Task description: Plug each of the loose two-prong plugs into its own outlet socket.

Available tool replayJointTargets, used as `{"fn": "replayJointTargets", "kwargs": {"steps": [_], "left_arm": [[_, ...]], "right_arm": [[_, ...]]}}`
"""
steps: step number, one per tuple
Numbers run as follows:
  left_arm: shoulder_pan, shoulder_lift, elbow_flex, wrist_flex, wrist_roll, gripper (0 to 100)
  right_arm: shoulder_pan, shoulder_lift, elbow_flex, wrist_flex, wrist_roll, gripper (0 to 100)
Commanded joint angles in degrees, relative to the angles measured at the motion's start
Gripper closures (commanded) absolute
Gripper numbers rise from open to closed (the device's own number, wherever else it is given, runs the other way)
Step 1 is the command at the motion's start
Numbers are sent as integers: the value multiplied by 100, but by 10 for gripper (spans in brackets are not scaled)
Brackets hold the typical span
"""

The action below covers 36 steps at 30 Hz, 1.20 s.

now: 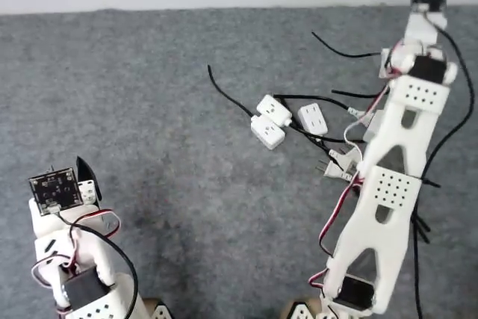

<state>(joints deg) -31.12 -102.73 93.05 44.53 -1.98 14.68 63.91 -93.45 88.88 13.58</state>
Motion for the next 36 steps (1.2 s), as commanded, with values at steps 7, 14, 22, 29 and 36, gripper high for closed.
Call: {"fn": "replayJointTargets", "kwargs": {"steps": [7, 14, 22, 29, 36], "left_arm": [[18, 9, -40, -158, -62, 830], [237, 9, -31, -141, -176, 830], [387, 9, -48, 9, -334, 830], [730, 9, -22, 79, -563, 830], [1574, 9, -40, 554, -1116, 830]], "right_arm": [[110, -2088, 1108, 1437, -62, 808], [-295, -3275, 4378, 1420, -53, 808], [-1218, -4488, 7525, 1200, -53, 808], [-1675, -5833, 9407, 435, -70, 808], [-1771, -7864, 11508, -1024, -105, 808]]}}
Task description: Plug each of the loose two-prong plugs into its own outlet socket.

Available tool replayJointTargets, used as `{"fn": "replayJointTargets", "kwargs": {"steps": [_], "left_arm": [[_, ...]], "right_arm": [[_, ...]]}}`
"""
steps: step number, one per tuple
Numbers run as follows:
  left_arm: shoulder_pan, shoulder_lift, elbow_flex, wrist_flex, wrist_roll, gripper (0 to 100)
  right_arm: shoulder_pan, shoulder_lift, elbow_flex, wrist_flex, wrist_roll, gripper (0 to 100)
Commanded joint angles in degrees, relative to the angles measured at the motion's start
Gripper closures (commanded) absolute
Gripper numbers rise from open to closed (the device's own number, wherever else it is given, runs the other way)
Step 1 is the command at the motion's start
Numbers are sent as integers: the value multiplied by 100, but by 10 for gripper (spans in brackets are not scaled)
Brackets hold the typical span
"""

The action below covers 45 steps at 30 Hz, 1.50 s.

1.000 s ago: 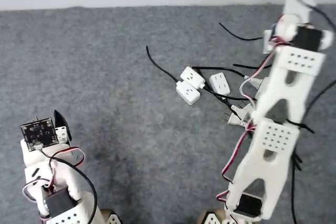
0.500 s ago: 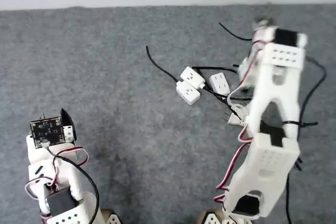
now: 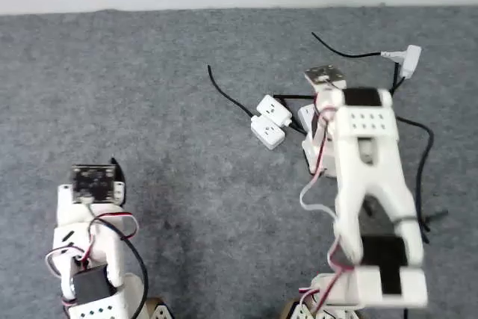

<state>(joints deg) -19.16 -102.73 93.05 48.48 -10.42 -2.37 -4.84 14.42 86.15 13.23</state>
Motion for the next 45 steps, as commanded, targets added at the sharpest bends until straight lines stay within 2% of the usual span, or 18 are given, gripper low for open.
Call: {"fn": "replayJointTargets", "kwargs": {"steps": [1, 6, 9, 16, 19, 25, 29, 34, 39, 43, 45], "left_arm": [[563, 9, -31, 237, -387, 830], [1600, 9, 66, 730, -1055, 830], [2119, 9, 215, 765, -1319, 830], [2303, 9, 215, 703, -1319, 829], [2347, 9, 92, 352, -1152, 828], [3174, 44, -286, -360, -721, 828], [3270, 53, -295, -782, -378, 828], [3288, 132, -303, -1099, -440, 827], [3288, 1591, -1103, -1600, -580, 827], [3314, 4026, -2431, -1916, -281, 827], [3543, 5380, -3020, -2031, -158, 827]], "right_arm": [[-66, -1244, 1081, -1121, -70, 808], [-75, -2325, 2840, -3134, -53, 808], [-75, -2853, 3543, -3855, -26, 808], [-163, -3899, 4923, -4901, -26, 808], [-154, -4330, 5240, -5112, -44, 808], [-163, -4884, 5582, -5130, -62, 805], [-163, -4936, 5591, -5138, -70, 805], [-163, -4936, 5582, -5138, -62, 805], [-163, -4936, 5582, -5138, -70, 805], [-163, -4936, 5582, -5138, -70, 805], [-163, -4936, 5591, -5138, -70, 805]]}}
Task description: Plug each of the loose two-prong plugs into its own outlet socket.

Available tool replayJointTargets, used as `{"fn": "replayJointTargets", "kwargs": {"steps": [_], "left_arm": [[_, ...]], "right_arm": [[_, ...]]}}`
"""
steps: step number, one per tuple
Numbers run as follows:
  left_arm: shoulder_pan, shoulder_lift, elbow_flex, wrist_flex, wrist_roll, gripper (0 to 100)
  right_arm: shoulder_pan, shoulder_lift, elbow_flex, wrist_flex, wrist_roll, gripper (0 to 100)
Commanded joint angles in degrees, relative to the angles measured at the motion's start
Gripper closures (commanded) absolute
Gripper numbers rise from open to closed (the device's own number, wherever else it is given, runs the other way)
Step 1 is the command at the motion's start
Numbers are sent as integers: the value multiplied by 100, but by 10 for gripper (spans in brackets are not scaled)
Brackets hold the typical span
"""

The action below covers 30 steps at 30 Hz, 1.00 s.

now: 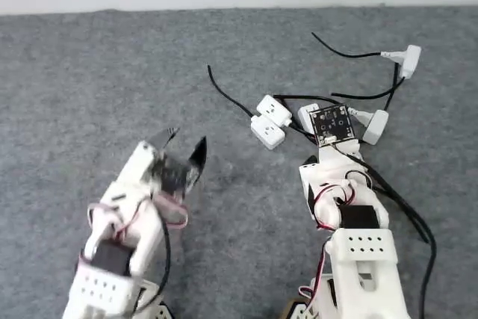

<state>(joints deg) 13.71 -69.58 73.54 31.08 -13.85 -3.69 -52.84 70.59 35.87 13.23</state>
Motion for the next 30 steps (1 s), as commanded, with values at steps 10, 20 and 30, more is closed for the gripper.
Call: {"fn": "replayJointTargets", "kwargs": {"steps": [10, 20, 30], "left_arm": [[1459, 4360, -760, -1837, -264, 829], [1503, 4396, -708, -1881, -413, 827], [1292, 4360, -681, -2066, -360, 828]], "right_arm": [[-13, -136, -26, -66, -26, 805], [13, -136, -26, -57, -18, 805], [-215, -110, -686, -224, -9, 804]]}}
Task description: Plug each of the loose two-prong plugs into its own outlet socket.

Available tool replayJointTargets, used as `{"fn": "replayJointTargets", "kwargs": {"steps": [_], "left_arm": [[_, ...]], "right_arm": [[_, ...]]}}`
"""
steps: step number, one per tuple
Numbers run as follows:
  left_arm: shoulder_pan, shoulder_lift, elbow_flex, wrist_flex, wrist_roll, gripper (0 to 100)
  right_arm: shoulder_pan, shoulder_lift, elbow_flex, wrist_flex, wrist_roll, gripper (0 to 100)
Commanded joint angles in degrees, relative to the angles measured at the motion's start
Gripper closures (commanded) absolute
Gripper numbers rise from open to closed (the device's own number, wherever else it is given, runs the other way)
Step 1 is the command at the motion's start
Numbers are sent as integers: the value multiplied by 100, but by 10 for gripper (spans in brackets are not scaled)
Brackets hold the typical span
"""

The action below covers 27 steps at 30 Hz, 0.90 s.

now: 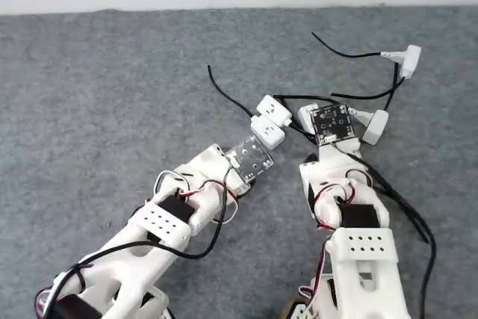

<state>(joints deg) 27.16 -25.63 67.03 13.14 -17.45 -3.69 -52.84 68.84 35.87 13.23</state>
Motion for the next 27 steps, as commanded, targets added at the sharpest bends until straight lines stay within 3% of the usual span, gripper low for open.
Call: {"fn": "replayJointTargets", "kwargs": {"steps": [1, 8, 16, 27], "left_arm": [[-53, -35, -31, -281, 35, 828], [-70, -44, -31, -290, 114, 828], [-185, -44, -75, -308, 290, 828], [-185, -44, -75, -308, 290, 828]], "right_arm": [[-330, -40, -598, -277, 62, 804], [-919, 1842, -1899, -338, 325, 804], [-567, 4470, -3763, -295, 378, 804], [40, 5508, -4176, -857, 510, 804]]}}
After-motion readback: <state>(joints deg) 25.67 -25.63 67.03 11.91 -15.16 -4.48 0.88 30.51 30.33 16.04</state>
